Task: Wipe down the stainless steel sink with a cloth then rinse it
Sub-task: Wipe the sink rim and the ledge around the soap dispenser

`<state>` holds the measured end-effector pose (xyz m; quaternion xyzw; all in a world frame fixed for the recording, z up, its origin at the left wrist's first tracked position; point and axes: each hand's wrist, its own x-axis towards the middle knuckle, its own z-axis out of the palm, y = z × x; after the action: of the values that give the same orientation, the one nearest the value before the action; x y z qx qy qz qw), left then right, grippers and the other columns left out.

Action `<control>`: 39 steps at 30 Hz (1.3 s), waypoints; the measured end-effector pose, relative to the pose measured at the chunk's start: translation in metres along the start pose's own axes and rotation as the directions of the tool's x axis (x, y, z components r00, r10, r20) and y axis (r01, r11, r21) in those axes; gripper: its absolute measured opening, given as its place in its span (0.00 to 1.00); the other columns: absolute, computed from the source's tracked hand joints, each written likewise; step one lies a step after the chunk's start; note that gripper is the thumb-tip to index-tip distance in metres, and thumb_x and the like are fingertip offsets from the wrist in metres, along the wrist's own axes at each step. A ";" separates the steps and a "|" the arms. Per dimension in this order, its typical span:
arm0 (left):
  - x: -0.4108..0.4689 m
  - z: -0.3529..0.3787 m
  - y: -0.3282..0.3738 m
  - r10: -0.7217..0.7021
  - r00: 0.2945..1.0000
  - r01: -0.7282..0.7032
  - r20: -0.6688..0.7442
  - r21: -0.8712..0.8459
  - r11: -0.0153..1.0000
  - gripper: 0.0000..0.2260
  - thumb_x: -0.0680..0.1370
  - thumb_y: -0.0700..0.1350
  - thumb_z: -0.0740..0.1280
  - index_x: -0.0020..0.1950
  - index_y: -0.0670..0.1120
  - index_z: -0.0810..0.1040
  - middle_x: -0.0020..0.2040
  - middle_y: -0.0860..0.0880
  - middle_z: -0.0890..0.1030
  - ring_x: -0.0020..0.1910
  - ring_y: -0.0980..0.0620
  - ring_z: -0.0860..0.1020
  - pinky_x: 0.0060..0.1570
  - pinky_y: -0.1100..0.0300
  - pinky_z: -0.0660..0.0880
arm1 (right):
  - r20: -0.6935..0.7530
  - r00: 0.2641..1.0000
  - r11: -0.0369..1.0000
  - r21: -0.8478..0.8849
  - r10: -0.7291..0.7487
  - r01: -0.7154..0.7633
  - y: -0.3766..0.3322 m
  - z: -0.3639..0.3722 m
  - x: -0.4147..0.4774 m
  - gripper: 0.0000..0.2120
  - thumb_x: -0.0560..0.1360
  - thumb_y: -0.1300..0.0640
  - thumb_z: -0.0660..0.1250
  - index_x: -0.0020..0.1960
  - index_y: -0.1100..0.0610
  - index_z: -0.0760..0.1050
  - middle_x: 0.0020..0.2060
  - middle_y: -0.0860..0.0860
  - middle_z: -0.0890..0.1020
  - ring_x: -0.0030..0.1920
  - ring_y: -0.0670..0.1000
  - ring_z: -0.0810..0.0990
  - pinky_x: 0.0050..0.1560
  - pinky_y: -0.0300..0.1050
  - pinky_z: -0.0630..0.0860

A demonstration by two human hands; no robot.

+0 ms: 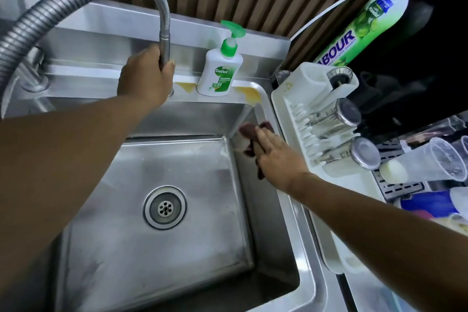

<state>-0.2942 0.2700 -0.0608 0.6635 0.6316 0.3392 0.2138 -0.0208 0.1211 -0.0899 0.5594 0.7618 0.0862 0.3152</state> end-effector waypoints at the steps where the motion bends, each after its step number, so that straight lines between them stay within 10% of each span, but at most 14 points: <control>1: 0.001 0.000 0.000 0.001 1.000 -0.001 -0.002 0.008 1.000 0.09 0.82 0.50 0.63 0.49 0.45 0.72 0.45 0.46 0.75 0.43 0.44 0.71 0.43 0.52 0.67 | 0.019 0.994 0.993 0.053 0.105 -0.106 0.000 0.001 0.007 0.31 0.79 0.60 0.53 0.79 0.69 0.51 0.79 0.68 0.48 0.80 0.67 0.47 0.79 0.58 0.49; 6: 0.003 0.003 -0.002 -0.002 1.000 0.002 0.003 0.038 0.999 0.11 0.82 0.50 0.62 0.47 0.43 0.72 0.44 0.42 0.78 0.44 0.37 0.74 0.42 0.48 0.71 | -0.096 0.842 0.785 0.429 0.532 -0.447 -0.059 0.021 -0.025 0.30 0.73 0.68 0.53 0.74 0.74 0.61 0.72 0.76 0.62 0.73 0.73 0.65 0.71 0.63 0.69; 12: 0.005 0.004 -0.002 -0.008 1.000 0.008 0.008 0.037 0.999 0.13 0.81 0.52 0.63 0.46 0.42 0.72 0.43 0.40 0.79 0.44 0.35 0.76 0.43 0.45 0.76 | -0.024 0.790 0.655 0.574 0.613 -0.491 -0.060 0.029 -0.009 0.28 0.74 0.66 0.60 0.73 0.72 0.65 0.72 0.73 0.65 0.72 0.71 0.66 0.71 0.64 0.68; 25: 0.003 0.004 0.003 -0.114 0.993 0.114 0.033 0.015 0.993 0.10 0.81 0.51 0.65 0.46 0.45 0.75 0.41 0.44 0.81 0.44 0.39 0.78 0.42 0.50 0.74 | -0.163 0.808 0.703 0.608 0.566 -0.369 -0.025 0.024 0.060 0.30 0.74 0.66 0.46 0.75 0.71 0.63 0.74 0.72 0.62 0.74 0.70 0.65 0.72 0.63 0.66; 33: -0.055 0.017 0.040 0.056 0.957 -0.051 -0.285 0.025 0.998 0.17 0.76 0.47 0.70 0.62 0.44 0.74 0.58 0.44 0.75 0.56 0.41 0.74 0.56 0.45 0.74 | -0.105 0.804 0.632 0.680 0.586 -0.371 -0.036 0.017 0.036 0.30 0.73 0.65 0.46 0.72 0.71 0.67 0.72 0.72 0.66 0.71 0.71 0.69 0.67 0.65 0.72; 39: -0.019 0.049 0.074 0.009 1.000 -0.009 0.022 -0.015 1.000 0.32 0.74 0.53 0.74 0.74 0.49 0.65 0.67 0.48 0.72 0.64 0.44 0.74 0.57 0.47 0.76 | -0.046 0.857 0.657 0.664 0.513 -0.358 -0.006 0.006 0.099 0.34 0.65 0.64 0.73 0.70 0.71 0.71 0.69 0.72 0.71 0.70 0.70 0.71 0.67 0.64 0.72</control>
<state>-0.2072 0.2498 -0.0443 0.6685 0.6235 0.3377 0.2243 -0.0395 0.2079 -0.1356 0.7850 0.6182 -0.0382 -0.0128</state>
